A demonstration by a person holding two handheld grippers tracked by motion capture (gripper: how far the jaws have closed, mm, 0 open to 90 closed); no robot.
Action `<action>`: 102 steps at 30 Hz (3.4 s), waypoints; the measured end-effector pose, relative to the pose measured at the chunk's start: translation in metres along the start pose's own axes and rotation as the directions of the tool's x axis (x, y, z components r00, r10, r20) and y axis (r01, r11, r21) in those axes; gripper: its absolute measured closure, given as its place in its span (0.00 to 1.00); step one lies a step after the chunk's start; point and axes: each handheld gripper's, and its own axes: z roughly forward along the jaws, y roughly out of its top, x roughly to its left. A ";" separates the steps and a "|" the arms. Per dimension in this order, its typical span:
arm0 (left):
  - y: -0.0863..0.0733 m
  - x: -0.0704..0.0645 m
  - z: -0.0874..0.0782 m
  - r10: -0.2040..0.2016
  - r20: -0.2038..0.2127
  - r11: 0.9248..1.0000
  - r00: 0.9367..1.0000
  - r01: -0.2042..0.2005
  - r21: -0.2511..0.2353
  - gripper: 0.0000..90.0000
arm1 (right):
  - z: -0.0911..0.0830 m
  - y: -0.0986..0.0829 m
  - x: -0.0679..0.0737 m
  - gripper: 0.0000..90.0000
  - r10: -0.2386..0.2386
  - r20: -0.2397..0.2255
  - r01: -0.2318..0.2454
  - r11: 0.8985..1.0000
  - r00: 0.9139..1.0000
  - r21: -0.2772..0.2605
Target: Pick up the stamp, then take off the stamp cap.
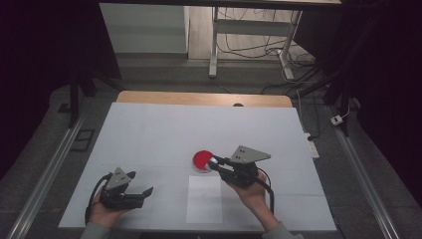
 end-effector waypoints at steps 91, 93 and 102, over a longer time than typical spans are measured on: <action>0.050 -0.047 0.023 0.118 0.001 0.986 0.993 -0.117 -0.117 0.18 | 0.019 -0.001 0.012 0.84 0.040 -0.030 -0.041 0.999 0.999 -0.018; 0.051 -0.049 0.024 0.119 0.004 0.986 0.993 -0.118 -0.118 0.18 | 0.019 -0.001 0.013 0.84 0.039 -0.029 -0.040 0.999 0.999 -0.019; 0.056 -0.055 0.030 0.134 0.015 0.984 0.991 -0.131 -0.118 0.19 | 0.020 -0.001 0.014 0.84 0.040 -0.030 -0.040 0.999 0.999 -0.014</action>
